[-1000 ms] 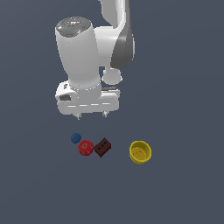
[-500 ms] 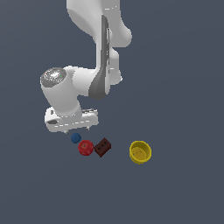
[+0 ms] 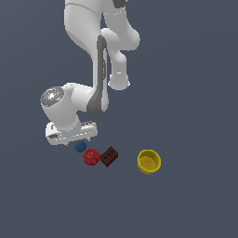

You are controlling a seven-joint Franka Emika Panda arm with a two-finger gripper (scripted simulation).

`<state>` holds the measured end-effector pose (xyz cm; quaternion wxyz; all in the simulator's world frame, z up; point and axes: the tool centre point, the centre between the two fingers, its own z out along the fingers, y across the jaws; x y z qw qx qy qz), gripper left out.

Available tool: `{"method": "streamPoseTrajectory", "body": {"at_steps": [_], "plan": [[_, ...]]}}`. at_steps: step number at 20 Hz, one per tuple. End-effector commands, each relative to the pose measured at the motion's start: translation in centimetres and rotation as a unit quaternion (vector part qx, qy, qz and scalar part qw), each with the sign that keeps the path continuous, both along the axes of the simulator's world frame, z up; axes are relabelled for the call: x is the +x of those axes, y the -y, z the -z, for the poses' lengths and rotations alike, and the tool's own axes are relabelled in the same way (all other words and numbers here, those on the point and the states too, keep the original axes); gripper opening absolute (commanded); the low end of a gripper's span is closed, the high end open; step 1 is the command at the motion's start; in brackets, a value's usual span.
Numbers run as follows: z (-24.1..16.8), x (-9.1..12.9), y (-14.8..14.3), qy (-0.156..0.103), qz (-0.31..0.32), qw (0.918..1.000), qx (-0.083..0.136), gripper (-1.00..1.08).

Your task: Pick up a designated object from a clutter of objects.

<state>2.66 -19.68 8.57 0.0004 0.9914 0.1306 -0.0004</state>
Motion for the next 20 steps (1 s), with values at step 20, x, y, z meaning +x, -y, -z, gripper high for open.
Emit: {"method": "streamPoseTrajectory", "body": {"at_steps": [20], "plan": [[5.5,-0.1,0.3,0.0,-0.003,1.0,0.0,1.0]]}}
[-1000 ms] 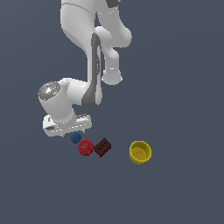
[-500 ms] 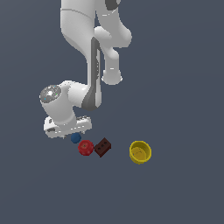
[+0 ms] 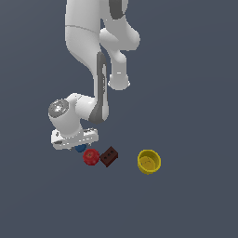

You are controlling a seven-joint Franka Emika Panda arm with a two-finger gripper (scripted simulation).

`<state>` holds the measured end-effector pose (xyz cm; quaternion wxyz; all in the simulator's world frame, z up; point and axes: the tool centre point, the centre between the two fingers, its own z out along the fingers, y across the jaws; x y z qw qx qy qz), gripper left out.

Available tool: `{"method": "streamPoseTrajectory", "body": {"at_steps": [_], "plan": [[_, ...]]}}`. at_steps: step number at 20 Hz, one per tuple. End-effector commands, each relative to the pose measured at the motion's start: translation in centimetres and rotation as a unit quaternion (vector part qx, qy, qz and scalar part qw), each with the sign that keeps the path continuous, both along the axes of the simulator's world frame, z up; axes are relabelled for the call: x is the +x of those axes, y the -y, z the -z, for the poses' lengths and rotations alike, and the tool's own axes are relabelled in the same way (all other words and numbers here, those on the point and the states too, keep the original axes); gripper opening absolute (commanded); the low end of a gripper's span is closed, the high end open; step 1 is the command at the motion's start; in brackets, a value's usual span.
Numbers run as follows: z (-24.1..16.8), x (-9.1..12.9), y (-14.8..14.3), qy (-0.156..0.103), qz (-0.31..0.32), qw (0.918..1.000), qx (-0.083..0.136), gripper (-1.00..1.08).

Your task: Pick up a designated object from a clutter of objects.

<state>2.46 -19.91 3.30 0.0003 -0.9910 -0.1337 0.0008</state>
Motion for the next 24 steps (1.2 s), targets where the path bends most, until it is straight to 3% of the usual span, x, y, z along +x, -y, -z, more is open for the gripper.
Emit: {"method": "streamPoseTrajectory", "body": {"at_steps": [1,2,15,24], "plan": [[0.2,0.1,0.0,0.001,0.0,1.0,0.0,1.0],[0.2,0.1,0.0,0.001,0.0,1.0,0.0,-1.0],[-0.1,0.1,0.0,0.001,0.0,1.0,-0.001,-1.0],[-3.4,0.0,-1.8,0.001,0.0,1.0,-0.001,-1.0]]}}
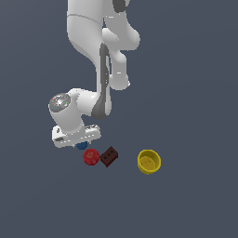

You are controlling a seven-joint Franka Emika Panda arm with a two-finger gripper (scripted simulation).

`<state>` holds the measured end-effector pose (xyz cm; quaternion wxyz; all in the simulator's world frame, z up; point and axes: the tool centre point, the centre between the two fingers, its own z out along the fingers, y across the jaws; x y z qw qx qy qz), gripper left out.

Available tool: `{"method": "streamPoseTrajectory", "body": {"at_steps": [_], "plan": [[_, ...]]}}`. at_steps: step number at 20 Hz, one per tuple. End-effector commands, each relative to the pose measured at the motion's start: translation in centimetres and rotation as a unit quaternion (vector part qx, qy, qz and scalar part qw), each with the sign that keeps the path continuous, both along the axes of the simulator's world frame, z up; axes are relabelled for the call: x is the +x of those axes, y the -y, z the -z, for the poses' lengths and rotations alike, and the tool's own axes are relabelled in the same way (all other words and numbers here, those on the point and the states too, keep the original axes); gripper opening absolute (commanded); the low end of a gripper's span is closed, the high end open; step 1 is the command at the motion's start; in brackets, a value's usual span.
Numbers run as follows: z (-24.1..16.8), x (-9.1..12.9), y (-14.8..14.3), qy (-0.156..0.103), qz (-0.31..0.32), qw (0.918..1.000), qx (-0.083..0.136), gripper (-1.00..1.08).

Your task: Pick up a designated object from a clutter of objects.

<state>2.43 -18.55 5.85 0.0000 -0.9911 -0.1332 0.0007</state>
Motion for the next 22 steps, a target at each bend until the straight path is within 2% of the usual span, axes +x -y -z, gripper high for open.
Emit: {"method": "streamPoseTrajectory", "body": {"at_steps": [1,8,22], "plan": [[-1.5,0.0,-0.8,0.001,0.0,1.0,0.0,-1.0],[-7.5,0.0,-3.9,0.001,-0.001,1.0,-0.001,-1.0],[-23.1,0.0,-12.0,0.0,-0.001,1.0,-0.001,-1.0]]}}
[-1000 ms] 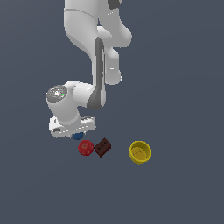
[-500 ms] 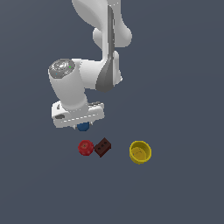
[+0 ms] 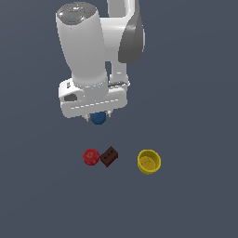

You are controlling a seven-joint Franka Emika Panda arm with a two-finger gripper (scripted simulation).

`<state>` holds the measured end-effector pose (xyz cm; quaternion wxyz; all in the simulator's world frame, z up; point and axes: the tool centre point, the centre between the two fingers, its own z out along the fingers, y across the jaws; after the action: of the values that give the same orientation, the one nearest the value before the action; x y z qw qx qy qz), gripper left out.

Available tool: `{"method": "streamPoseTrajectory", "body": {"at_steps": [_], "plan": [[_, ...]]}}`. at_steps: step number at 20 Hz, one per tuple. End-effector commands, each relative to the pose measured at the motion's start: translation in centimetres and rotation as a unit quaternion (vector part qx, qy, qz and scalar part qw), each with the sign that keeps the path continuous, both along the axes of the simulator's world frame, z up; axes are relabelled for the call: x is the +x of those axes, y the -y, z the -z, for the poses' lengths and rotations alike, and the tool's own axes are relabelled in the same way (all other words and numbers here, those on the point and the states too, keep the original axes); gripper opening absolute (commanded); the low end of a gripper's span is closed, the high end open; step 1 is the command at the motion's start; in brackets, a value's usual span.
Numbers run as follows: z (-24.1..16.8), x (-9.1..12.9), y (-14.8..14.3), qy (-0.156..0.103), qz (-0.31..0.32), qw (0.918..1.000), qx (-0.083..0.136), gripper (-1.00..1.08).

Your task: Pick up a designated object from a clutter of objects.

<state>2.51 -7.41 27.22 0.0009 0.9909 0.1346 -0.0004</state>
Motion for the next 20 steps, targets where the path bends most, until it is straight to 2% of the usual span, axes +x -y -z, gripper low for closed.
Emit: {"method": "streamPoseTrajectory", "body": {"at_steps": [1,10,20], "plan": [[-2.8,0.0,-1.4,0.0,0.0,1.0,0.0,-1.0],[-11.0,0.3,-5.6,0.0,0.0,1.0,0.0,-1.0],[-15.1,0.8,-7.5,0.0,0.001,1.0,0.001,-1.0]]}}
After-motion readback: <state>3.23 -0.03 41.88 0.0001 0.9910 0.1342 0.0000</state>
